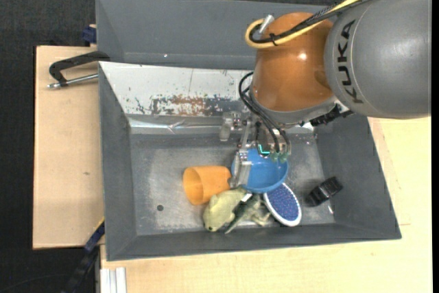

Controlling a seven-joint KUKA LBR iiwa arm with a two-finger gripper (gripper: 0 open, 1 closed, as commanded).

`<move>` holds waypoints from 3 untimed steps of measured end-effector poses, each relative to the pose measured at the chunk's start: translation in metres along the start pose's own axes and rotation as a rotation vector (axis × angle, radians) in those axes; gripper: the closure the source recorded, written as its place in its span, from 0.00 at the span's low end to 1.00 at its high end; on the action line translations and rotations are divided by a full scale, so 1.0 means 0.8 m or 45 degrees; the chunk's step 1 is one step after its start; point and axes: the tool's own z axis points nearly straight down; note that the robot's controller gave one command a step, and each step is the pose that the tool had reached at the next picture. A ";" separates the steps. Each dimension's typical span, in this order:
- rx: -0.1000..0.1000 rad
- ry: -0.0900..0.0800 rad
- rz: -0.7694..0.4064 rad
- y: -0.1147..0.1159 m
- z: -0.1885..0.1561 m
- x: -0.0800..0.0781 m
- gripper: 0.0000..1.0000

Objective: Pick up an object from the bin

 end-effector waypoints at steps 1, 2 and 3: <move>0.000 0.000 -0.002 -0.048 0.146 0.033 0.00; -0.007 -0.019 0.306 0.033 0.140 -0.012 0.00; -0.007 -0.021 0.310 0.031 0.137 -0.013 1.00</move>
Offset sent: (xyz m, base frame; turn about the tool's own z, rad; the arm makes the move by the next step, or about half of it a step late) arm -0.0254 -0.0383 -0.1141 -0.0029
